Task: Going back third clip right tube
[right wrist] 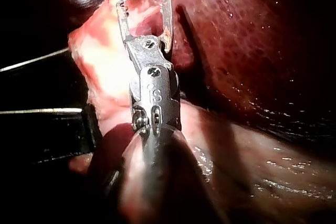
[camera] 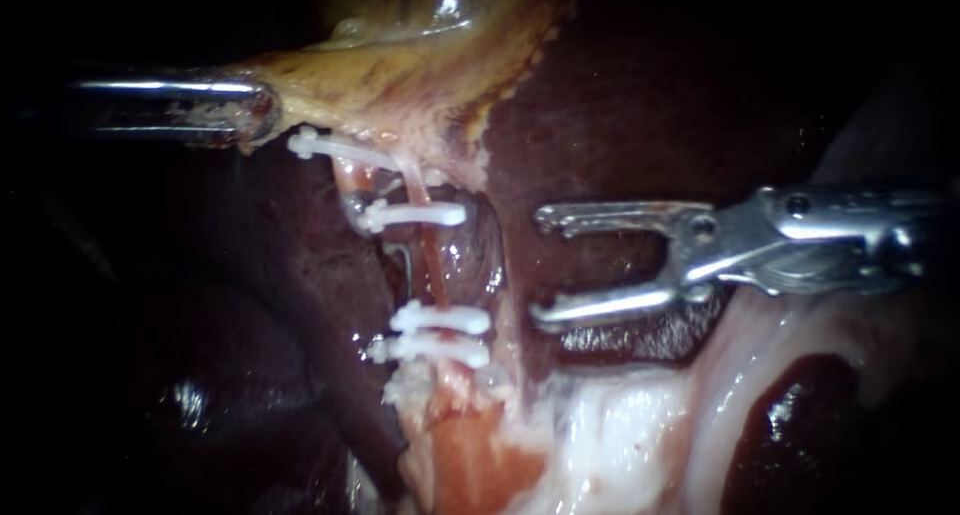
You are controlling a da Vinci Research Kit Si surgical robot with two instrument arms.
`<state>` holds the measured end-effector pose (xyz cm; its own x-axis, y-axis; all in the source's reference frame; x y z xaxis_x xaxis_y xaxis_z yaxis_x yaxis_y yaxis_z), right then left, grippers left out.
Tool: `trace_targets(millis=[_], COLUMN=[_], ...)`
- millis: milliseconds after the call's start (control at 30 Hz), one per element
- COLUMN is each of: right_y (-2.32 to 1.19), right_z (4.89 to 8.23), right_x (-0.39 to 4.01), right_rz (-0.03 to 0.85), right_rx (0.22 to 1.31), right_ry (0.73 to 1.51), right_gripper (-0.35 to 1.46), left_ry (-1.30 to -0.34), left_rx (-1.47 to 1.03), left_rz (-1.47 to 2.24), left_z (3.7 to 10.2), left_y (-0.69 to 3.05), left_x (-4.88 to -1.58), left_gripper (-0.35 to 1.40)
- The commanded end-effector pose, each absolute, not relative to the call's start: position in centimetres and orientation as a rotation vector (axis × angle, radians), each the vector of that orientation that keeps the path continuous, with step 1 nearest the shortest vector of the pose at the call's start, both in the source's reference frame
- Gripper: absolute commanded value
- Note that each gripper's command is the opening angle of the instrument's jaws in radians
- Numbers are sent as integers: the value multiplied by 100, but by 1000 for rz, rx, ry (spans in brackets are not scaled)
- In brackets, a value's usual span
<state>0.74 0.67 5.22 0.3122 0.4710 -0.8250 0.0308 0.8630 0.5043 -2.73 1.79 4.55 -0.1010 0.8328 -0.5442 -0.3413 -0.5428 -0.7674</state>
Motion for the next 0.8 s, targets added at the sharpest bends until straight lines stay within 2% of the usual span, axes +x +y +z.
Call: trace_targets(millis=[33, 233, 600, 800], right_y=[67, 66, 66, 65], right_z=[521, 521, 521, 520], right_x=[70, 57, 58, 58], right_rz=[294, 251, 251, 251], right_rx=[475, 466, 465, 465], right_ry=[1222, 1180, 1180, 1180], right_gripper=[50, 50, 50, 50], left_ry=[-586, -579, -602, -609], left_rx=[-1318, -1318, -1303, -1293], left_rz=[1767, 1768, 1815, 1818], left_z=[456, 460, 519, 533], left_y=[178, 174, 157, 154], left_x=[-273, -279, -333, -342], left_gripper=[-35, -35, -35, -35])
